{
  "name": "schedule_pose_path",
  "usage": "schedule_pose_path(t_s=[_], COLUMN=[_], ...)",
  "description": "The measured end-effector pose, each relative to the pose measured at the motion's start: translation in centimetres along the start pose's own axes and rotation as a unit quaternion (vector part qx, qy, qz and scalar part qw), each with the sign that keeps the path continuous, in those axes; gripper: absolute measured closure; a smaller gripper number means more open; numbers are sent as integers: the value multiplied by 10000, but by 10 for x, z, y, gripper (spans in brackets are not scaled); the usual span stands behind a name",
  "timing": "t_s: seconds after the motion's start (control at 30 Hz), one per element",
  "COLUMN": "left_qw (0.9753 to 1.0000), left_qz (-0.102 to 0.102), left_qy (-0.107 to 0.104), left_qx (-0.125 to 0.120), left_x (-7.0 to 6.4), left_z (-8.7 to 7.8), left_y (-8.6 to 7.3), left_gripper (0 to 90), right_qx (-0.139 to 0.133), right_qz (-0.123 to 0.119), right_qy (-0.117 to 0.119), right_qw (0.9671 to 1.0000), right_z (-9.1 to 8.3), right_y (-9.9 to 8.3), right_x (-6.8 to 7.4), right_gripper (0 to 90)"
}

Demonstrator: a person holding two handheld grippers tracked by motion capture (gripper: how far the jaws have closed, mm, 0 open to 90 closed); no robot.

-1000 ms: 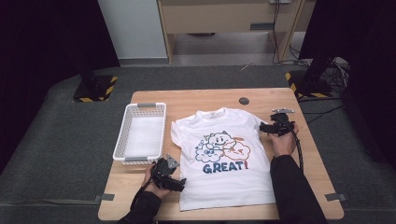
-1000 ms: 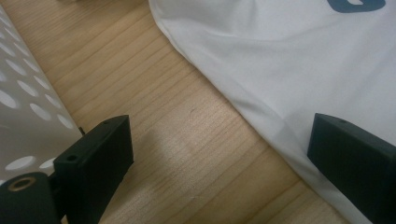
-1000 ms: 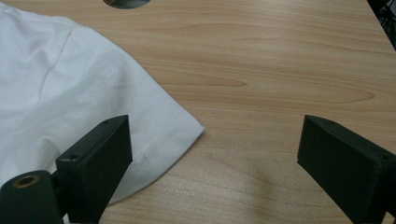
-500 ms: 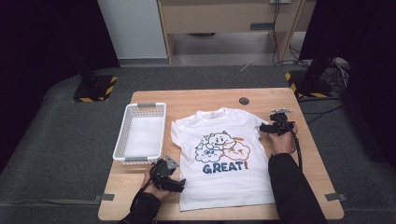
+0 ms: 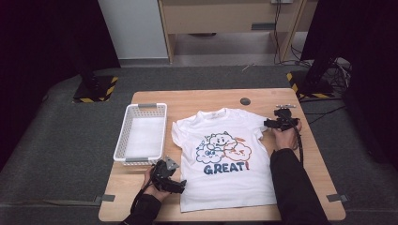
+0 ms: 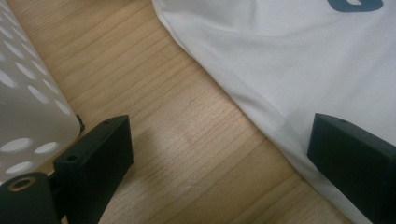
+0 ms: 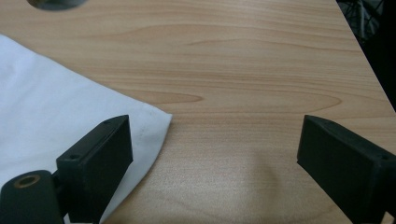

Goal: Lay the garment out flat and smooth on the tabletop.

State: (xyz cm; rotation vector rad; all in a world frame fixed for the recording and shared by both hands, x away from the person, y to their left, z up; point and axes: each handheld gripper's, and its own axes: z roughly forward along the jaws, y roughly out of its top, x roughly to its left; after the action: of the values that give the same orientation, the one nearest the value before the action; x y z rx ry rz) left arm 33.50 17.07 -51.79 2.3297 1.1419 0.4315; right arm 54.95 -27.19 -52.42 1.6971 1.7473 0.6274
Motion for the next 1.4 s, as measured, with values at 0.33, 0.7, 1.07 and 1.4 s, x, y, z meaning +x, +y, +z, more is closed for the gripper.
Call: schedule_pose_path(t_s=[0.33,0.7,1.07,1.4], left_qw=[9990,9931,9922,9956], left_qz=[-324,-727,-718,-542], left_qy=[-122,-487,-508,-403], left_qx=[-293,-782,-884,-643], left_x=[6,2,3,3], left_z=[-7,-16,-19,-19], left_y=[9,14,11,4], left_gripper=[70,77,71,68], right_qx=[-565,-505,-417,-362], right_qz=[222,-65,-514,-837], right_qy=[1069,2182,2855,3191], right_qw=[9924,9746,9561,9433], right_z=[-49,-92,-124,-146], right_y=[1,-30,-64,-84], right_x=[-4,14,35,45], right_gripper=[93,62,42,41])
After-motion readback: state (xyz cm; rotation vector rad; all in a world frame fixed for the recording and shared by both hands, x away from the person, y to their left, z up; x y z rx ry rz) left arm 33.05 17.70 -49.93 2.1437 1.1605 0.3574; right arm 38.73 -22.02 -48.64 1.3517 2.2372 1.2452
